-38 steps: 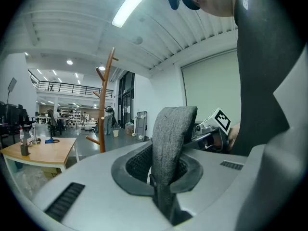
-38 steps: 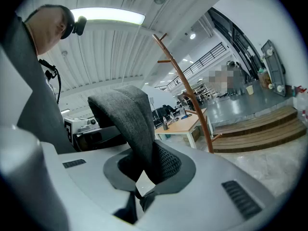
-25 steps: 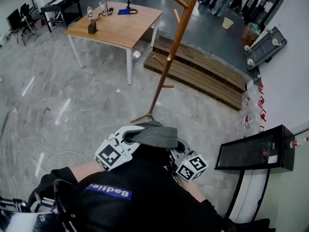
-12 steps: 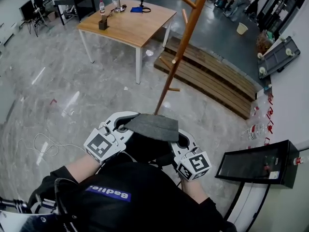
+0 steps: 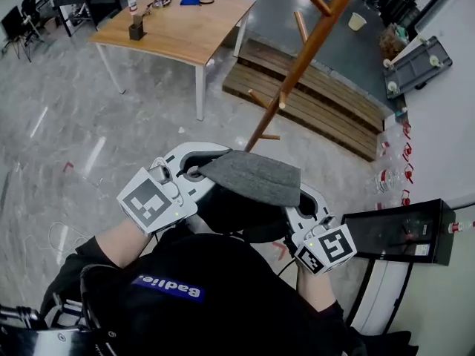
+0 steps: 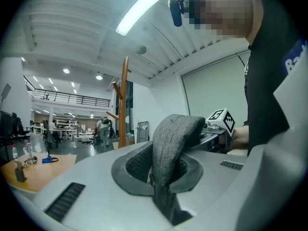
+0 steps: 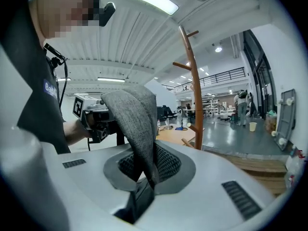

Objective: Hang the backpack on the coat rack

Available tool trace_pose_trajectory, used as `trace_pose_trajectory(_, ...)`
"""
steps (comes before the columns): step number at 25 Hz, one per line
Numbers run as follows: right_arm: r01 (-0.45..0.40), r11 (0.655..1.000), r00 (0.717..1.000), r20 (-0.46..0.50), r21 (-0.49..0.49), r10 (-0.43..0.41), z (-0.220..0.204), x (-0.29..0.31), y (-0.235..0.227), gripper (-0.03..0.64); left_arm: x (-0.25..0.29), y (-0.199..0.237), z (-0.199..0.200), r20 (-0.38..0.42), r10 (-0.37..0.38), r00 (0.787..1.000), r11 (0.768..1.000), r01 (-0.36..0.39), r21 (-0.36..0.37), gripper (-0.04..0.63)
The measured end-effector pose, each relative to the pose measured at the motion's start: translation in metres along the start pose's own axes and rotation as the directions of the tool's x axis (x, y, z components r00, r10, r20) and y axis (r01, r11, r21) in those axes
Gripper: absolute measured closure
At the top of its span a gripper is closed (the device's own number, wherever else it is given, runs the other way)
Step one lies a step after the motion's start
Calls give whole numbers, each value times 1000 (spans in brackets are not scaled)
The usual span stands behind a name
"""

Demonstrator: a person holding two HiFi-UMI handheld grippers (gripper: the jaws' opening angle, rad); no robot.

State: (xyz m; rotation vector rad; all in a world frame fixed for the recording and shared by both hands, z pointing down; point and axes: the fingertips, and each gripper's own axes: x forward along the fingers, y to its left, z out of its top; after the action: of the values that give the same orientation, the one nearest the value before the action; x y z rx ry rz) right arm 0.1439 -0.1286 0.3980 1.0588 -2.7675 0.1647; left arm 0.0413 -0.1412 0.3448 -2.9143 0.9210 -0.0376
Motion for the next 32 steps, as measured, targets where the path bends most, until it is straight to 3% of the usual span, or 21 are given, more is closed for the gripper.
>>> trace_pose_trajectory(6,161,987,987,2,-12,-161,35,45,2,584,1,65,24,35,-163,986,986,162,36,563)
trace_pose_trajectory(11,233,970,972,12,-62,-233,76,73,-1,584,8,112,61,76,-212,974,975,206,83,563)
trace_pose_trajectory(20,173,978,985,1,-114,-174,138,98,-5,583,41,172,122,88,-217,972,957,194,214,563)
trace_pose_trajectory(28,101,993,994,50,-56,-98,193,96,-15,583,63,190,178,98,-217,971,954,190,232,563)
trace_pose_trajectory(32,58,998,995,76,8,-58,223,100,-25,583,79,206,204,94,-238,967,956,216,199,563)
